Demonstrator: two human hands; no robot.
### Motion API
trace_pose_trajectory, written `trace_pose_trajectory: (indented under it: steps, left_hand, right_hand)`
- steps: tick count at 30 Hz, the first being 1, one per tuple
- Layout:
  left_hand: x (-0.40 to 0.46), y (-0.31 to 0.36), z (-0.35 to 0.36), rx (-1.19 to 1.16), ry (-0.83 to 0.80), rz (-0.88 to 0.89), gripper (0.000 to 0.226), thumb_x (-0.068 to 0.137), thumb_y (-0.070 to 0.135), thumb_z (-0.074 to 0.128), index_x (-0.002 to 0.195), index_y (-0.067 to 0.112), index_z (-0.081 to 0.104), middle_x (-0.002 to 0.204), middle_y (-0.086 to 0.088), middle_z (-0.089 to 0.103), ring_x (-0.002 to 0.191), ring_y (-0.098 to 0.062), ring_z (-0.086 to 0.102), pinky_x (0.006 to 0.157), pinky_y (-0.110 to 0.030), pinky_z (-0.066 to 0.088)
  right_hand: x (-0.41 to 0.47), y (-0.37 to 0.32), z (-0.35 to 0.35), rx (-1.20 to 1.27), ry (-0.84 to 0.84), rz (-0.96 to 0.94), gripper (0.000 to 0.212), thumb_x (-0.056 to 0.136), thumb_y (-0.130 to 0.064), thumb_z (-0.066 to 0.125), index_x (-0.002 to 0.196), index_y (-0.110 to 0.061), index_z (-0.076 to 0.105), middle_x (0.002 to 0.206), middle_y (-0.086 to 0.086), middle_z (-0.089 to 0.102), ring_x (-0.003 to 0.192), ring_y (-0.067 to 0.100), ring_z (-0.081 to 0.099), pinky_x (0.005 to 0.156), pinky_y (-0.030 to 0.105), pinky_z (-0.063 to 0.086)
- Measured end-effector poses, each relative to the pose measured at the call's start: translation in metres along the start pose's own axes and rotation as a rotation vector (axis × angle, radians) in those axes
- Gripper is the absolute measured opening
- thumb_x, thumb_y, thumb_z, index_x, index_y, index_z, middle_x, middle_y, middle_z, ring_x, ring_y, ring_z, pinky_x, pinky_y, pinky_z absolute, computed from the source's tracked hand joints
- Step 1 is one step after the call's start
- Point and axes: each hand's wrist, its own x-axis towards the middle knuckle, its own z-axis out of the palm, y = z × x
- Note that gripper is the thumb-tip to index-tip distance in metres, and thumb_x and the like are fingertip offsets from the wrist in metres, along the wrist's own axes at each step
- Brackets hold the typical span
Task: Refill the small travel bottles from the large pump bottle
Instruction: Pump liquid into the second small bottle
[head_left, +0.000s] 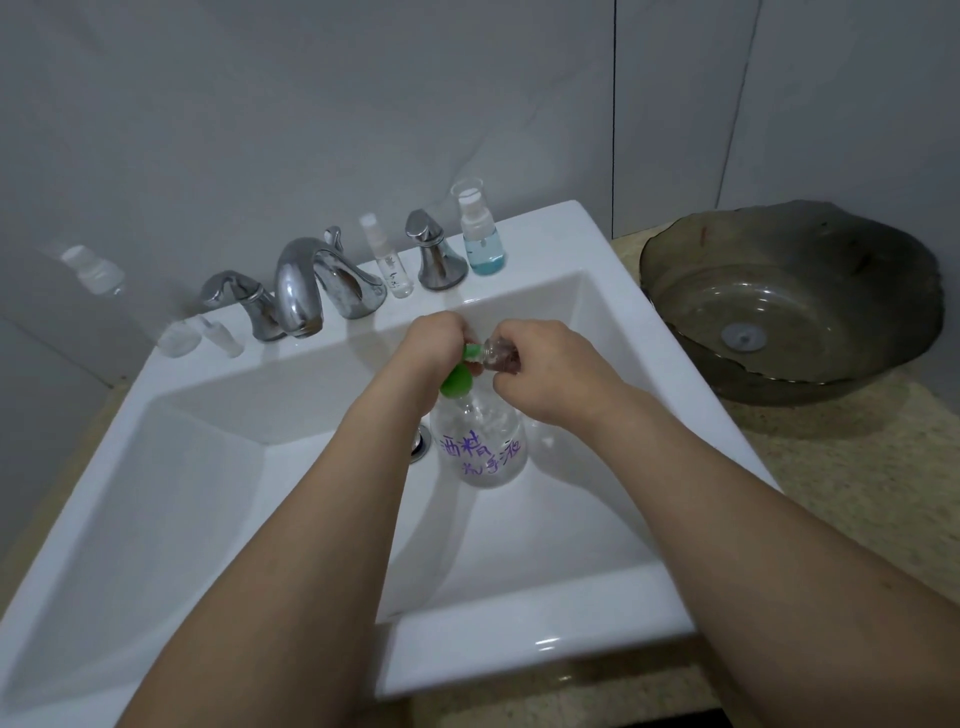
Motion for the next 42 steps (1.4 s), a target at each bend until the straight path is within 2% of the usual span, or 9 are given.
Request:
trace_pose_trajectory:
  steps: [4, 12, 14, 17, 21, 25, 33, 39, 42]
  left_hand:
    - [-0.004, 0.000, -0.002, -0.010, 0.003, 0.027, 0.020, 0.092, 0.014, 0.040, 0.089, 0.009, 0.059, 0.085, -0.017, 0.062, 0.052, -0.021, 0.048, 0.049, -0.023, 0.035]
    - [-0.006, 0.009, -0.013, -0.048, -0.048, -0.006, 0.031, 0.102, 0.034, 0.034, 0.084, 0.016, 0.052, 0.073, 0.001, 0.055, 0.062, -0.012, 0.048, 0.054, -0.028, 0.026]
    - [-0.007, 0.008, -0.012, -0.037, -0.071, -0.061, 0.032, 0.101, 0.038, 0.035, 0.089, 0.016, 0.055, 0.076, -0.001, 0.059, 0.071, -0.015, 0.053, 0.066, -0.028, 0.034]
    - [-0.011, 0.008, -0.011, 0.004, -0.061, -0.113, 0.034, 0.097, 0.042, 0.037, 0.100, 0.017, 0.060, 0.080, -0.005, 0.064, 0.090, -0.027, 0.058, 0.086, -0.048, 0.033]
    - [-0.009, 0.007, -0.006, 0.035, -0.035, -0.104, 0.027, 0.098, 0.025, 0.040, 0.078, 0.013, 0.054, 0.071, -0.007, 0.059, 0.063, -0.022, 0.051, 0.075, -0.039, 0.039]
    - [-0.006, 0.005, -0.001, 0.027, -0.054, -0.056, 0.023, 0.098, 0.013, 0.037, 0.085, 0.006, 0.055, 0.067, -0.010, 0.054, 0.053, -0.021, 0.044, 0.049, -0.026, 0.035]
    - [-0.007, 0.004, -0.002, 0.048, -0.054, -0.073, 0.030, 0.102, 0.030, 0.035, 0.087, 0.010, 0.052, 0.078, -0.009, 0.057, 0.057, -0.018, 0.045, 0.048, -0.026, 0.029]
    - [-0.008, 0.010, -0.010, 0.014, -0.056, -0.068, 0.034, 0.101, 0.035, 0.032, 0.114, 0.013, 0.055, 0.098, -0.008, 0.058, 0.059, -0.014, 0.047, 0.049, -0.027, 0.026]
    - [-0.009, 0.011, -0.011, 0.051, -0.058, -0.070, 0.032, 0.101, 0.034, 0.032, 0.107, 0.012, 0.056, 0.097, -0.009, 0.059, 0.060, -0.016, 0.046, 0.049, -0.026, 0.027]
  right_hand:
    - [-0.002, -0.002, -0.002, 0.011, 0.014, -0.009, 0.020, 0.078, -0.019, 0.059, 0.098, -0.018, 0.063, 0.095, -0.001, 0.065, 0.087, 0.022, 0.059, 0.077, 0.037, 0.051]
    - [-0.003, -0.004, -0.005, 0.023, 0.071, -0.049, 0.019, 0.078, -0.020, 0.059, 0.097, -0.019, 0.061, 0.095, -0.005, 0.060, 0.085, 0.018, 0.056, 0.074, 0.032, 0.048]
    - [-0.003, -0.005, -0.005, 0.023, 0.068, -0.055, 0.019, 0.079, -0.021, 0.059, 0.098, -0.019, 0.061, 0.095, -0.004, 0.061, 0.086, 0.019, 0.057, 0.074, 0.034, 0.049]
    - [-0.004, -0.007, -0.007, 0.041, 0.036, -0.041, 0.021, 0.081, -0.024, 0.059, 0.102, -0.019, 0.062, 0.097, -0.004, 0.062, 0.086, 0.018, 0.056, 0.077, 0.034, 0.049]
    - [-0.004, -0.005, -0.005, 0.039, -0.002, -0.019, 0.023, 0.080, -0.021, 0.059, 0.101, -0.016, 0.062, 0.098, 0.000, 0.064, 0.089, 0.022, 0.058, 0.078, 0.037, 0.050]
    - [-0.003, -0.002, -0.003, 0.009, -0.018, 0.016, 0.022, 0.078, -0.018, 0.059, 0.099, -0.017, 0.062, 0.097, 0.000, 0.064, 0.089, 0.024, 0.059, 0.078, 0.037, 0.051]
    - [-0.002, -0.001, -0.002, 0.026, -0.030, 0.021, 0.022, 0.079, -0.019, 0.060, 0.101, -0.019, 0.062, 0.096, -0.002, 0.064, 0.089, 0.022, 0.059, 0.078, 0.035, 0.051]
    - [0.000, -0.001, -0.002, 0.035, 0.008, -0.003, 0.013, 0.078, -0.020, 0.060, 0.091, -0.021, 0.063, 0.085, -0.006, 0.058, 0.084, 0.018, 0.056, 0.070, 0.030, 0.046]
    - [0.000, 0.000, -0.002, 0.027, 0.011, 0.000, 0.011, 0.078, -0.020, 0.059, 0.087, -0.021, 0.063, 0.086, -0.003, 0.061, 0.082, 0.020, 0.057, 0.069, 0.032, 0.049]
